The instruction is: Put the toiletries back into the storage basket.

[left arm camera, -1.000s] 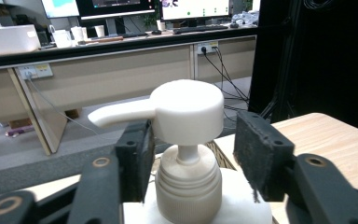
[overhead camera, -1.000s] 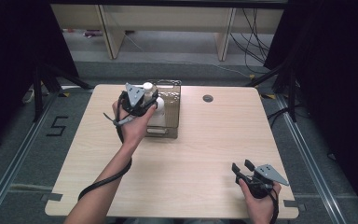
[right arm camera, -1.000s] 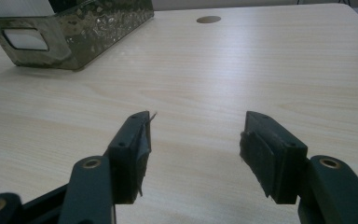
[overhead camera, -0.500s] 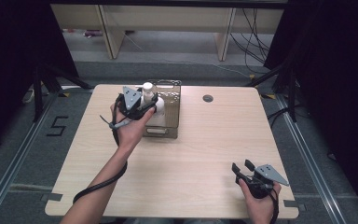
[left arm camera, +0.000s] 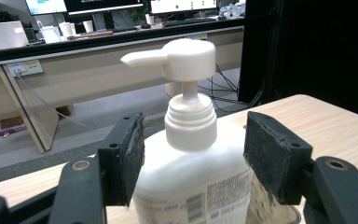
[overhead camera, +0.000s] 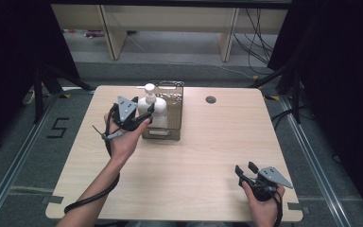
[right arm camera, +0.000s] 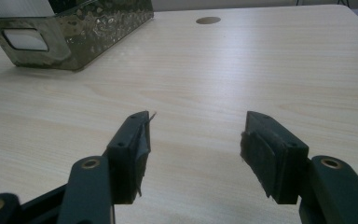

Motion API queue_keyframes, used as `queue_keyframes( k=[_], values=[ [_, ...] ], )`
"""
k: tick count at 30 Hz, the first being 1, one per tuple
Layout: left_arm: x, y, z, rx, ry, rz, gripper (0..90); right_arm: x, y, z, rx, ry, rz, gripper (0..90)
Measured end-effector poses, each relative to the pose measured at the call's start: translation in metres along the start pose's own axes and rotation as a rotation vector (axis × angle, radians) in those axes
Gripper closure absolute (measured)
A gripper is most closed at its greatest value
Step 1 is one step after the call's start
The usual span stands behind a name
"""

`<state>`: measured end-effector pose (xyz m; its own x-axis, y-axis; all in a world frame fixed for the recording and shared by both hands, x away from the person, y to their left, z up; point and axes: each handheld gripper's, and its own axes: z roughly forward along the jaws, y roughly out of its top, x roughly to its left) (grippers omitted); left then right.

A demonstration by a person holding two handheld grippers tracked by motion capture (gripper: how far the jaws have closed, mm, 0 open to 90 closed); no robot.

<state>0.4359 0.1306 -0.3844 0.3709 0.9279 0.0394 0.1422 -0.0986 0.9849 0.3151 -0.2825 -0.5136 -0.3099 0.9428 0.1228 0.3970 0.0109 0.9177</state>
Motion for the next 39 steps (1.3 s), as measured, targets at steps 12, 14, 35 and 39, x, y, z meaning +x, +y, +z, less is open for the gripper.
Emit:
queue_keyframes(
  k=[12, 14, 35, 39],
  values=[
    [0.012, -0.022, -0.026, -0.001, 0.022, 0.056, 37.4, 0.000, 0.000, 0.000, -0.002, -0.002, -0.001, 42.0],
    [0.016, -0.030, -0.033, -0.001, 0.029, 0.048, 37.4, 0.001, 0.000, 0.000, 0.001, -0.005, -0.003, 42.0],
    [0.044, -0.105, -0.067, 0.037, 0.014, 0.006, 37.3, 0.000, 0.000, 0.000, 0.000, -0.001, -0.006, 42.0],
    [0.047, -0.124, -0.070, 0.043, 0.004, 0.002, 36.9, 0.000, 0.000, 0.000, 0.000, -0.001, -0.005, 42.1]
  ],
)
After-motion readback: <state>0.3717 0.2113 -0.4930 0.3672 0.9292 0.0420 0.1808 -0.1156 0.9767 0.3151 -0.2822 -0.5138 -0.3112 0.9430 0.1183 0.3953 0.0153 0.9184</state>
